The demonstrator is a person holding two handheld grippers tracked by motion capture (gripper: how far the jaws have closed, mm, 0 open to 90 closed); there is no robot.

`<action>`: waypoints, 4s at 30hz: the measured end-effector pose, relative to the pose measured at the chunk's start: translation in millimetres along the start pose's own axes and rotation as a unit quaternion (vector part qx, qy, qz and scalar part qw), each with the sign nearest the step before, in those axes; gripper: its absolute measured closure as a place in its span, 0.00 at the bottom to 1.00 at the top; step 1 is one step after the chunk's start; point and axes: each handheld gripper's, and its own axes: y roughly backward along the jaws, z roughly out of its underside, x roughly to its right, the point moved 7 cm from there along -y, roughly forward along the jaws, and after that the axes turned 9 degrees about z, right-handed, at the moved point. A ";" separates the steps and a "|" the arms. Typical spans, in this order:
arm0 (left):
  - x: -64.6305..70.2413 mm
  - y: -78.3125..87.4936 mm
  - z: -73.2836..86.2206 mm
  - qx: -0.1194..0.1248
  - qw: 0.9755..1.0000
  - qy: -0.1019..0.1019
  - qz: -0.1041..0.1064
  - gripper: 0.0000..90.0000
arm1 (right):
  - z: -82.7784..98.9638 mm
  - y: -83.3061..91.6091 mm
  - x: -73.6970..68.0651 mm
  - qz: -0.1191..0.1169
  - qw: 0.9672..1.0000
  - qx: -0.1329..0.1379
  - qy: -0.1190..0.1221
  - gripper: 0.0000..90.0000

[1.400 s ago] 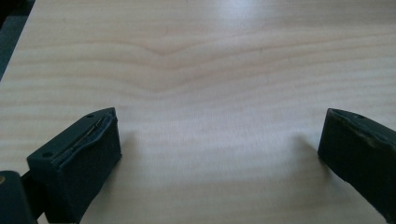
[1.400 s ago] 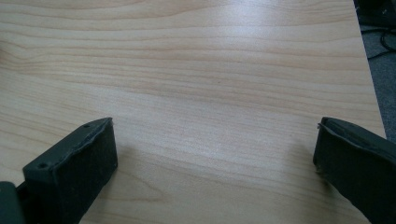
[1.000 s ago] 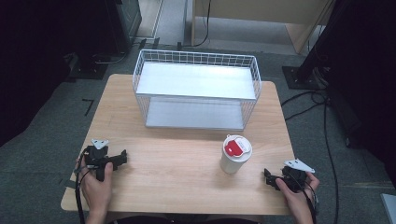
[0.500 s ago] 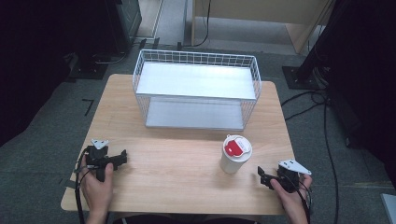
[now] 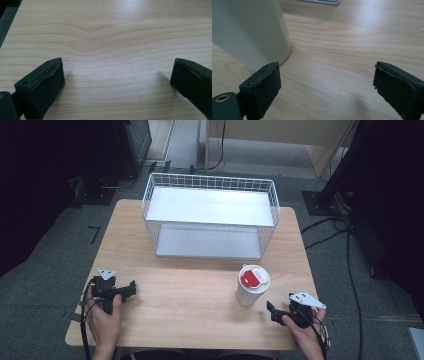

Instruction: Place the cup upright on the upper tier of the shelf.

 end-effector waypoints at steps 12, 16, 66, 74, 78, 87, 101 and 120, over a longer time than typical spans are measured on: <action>0.0 -0.1 0.0 0.000 1.000 0.000 0.000 0.00 | -6.3 -1.4 -27.0 -0.037 0.999 0.011 0.011 0.09; 0.0 -0.1 0.0 0.000 1.000 0.000 0.000 0.00 | -8.6 -3.0 -36.8 -0.044 0.999 0.013 0.016 0.09; -0.2 -0.2 -0.3 -0.001 1.000 -0.001 0.000 0.00 | -49.3 -18.7 -89.5 -0.042 0.990 0.131 -0.034 0.11; -0.1 -0.6 -0.7 0.000 1.000 0.000 0.000 0.00 | -53.6 -19.6 -92.8 -0.033 0.988 0.146 -0.041 0.10; -0.2 -0.6 -0.7 0.000 1.000 -0.001 0.000 0.00 | -56.5 -19.5 -95.8 -0.025 0.987 0.151 -0.045 0.07; -0.1 -0.7 -0.8 0.000 1.000 0.000 0.000 0.00 | -60.2 -22.1 -101.2 -0.005 0.987 0.153 -0.053 0.06; -0.2 -1.0 -1.2 0.000 1.000 0.000 0.000 0.00 | -59.0 -18.3 -101.0 -0.003 0.985 0.167 -0.050 0.09; -0.2 -1.0 -1.2 0.000 1.000 0.000 0.000 0.00 | -80.1 -2.8 -121.8 -0.020 0.976 0.213 -0.032 0.11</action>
